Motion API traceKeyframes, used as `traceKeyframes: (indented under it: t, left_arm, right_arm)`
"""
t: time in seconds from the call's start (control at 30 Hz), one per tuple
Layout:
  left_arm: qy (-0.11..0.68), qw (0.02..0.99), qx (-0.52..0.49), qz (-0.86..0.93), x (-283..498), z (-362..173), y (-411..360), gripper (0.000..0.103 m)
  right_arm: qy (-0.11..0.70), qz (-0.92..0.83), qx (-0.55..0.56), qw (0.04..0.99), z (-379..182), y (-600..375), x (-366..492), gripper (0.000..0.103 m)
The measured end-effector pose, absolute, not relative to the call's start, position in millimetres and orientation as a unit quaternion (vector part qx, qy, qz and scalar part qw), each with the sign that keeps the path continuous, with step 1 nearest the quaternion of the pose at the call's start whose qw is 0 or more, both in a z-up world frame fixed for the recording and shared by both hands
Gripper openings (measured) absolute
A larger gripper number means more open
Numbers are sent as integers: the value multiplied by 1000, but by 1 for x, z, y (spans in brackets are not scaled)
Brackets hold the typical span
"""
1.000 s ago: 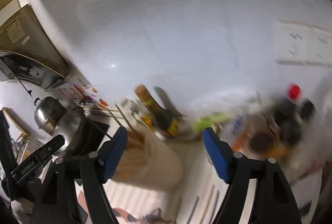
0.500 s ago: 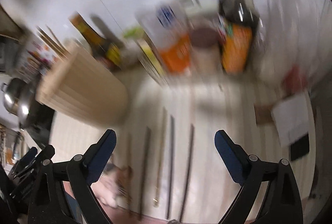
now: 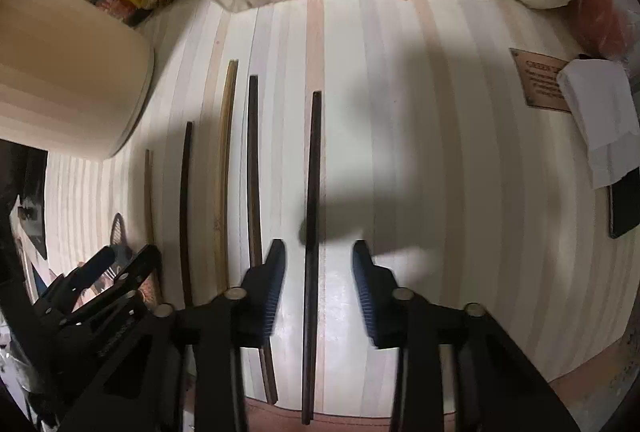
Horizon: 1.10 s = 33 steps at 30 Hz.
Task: Organize utensils
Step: 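Grasp a dark chopstick with the right tool while the left tool grasps a wooden one, then lift both chopsticks upright and insert them into the cream holder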
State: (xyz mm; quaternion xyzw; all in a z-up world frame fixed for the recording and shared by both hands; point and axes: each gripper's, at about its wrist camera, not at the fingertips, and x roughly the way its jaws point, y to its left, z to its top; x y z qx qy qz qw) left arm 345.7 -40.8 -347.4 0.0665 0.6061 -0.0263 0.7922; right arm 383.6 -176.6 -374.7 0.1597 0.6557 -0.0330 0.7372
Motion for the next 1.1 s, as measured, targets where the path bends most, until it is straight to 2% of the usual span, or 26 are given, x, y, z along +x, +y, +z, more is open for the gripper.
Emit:
traceKeyframes:
  t: [0.03, 0.1, 0.13, 0.2, 0.27, 0.3, 0.67, 1.1]
  left_arm:
    - [607, 791, 69, -29, 346, -348, -43, 56]
    - [605, 793, 67, -34, 346, -346, -46, 39]
    - [605, 792, 64, -40, 345, -346, -49, 34]
    - [605, 793, 62, -47, 343, -345, -54, 13]
    - [606, 792, 69, -42, 340, -345, -58, 5]
    - [606, 792, 68, -40, 338, -345, -58, 5]
    - [641, 767, 31, -1, 279, -348, -13, 5]
    - [638, 769, 31, 0, 273, -349, -5, 5]
  right_arm:
    - [658, -33, 157, 736, -377, -175, 384, 26]
    - [663, -31, 147, 733, -381, -171, 386, 24]
    - [663, -33, 135, 736, -381, -168, 387, 22]
    - [664, -35, 108, 739, -380, -160, 389, 17]
    - [666, -42, 80, 740, -381, -153, 389, 11]
    - [666, -40, 73, 741, -381, -151, 389, 6]
    - [706, -19, 28, 707, -381, -168, 348, 6]
    - [717, -12, 1, 697, -387, -164, 349, 6]
